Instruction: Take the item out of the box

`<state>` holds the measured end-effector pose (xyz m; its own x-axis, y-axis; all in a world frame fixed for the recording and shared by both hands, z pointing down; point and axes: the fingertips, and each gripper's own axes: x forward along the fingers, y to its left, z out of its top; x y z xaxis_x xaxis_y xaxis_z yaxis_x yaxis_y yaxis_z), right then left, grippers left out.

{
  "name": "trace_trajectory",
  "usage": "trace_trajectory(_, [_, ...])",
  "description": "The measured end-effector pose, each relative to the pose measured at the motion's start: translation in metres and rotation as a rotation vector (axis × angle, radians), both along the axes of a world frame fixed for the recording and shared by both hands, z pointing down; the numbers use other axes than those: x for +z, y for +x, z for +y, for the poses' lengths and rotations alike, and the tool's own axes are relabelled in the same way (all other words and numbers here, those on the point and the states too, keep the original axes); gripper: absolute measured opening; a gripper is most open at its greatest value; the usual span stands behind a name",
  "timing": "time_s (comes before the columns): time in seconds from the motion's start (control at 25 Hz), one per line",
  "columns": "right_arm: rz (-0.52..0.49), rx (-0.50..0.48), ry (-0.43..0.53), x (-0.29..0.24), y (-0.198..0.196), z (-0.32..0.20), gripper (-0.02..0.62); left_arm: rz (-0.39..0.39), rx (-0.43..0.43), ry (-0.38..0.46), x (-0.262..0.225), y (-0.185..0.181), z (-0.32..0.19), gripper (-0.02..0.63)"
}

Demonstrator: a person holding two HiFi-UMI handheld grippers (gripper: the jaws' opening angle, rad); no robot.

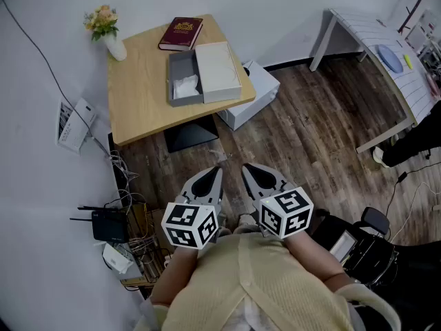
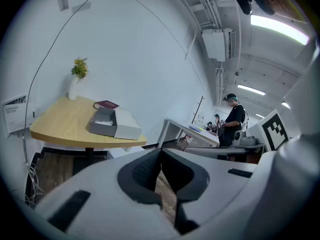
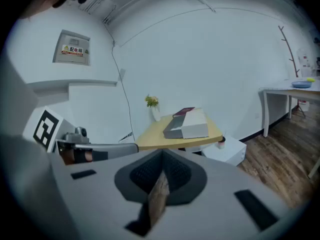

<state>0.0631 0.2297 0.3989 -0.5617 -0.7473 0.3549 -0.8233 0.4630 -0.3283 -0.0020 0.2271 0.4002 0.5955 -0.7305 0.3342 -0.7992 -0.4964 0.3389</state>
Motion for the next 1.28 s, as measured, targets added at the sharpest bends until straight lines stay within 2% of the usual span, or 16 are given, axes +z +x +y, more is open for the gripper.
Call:
trace_trajectory(0.24, [-0.078,-0.007,-0.023,0.001,0.001,0.003,0.029,0.002,0.005,-0.019,0.006,0.008,0.003,0.020])
trace_trajectory(0.92, [-0.080,-0.055,-0.042,0.011,0.026,-0.002,0.031,-0.016,-0.017,-0.037,0.017,0.037,0.001,0.020])
trace_trajectory(1.28, [-0.079,-0.075,-0.070,0.020,0.028,-0.016,0.031,-0.013,-0.058,-0.037,0.019,0.031,-0.014,0.020])
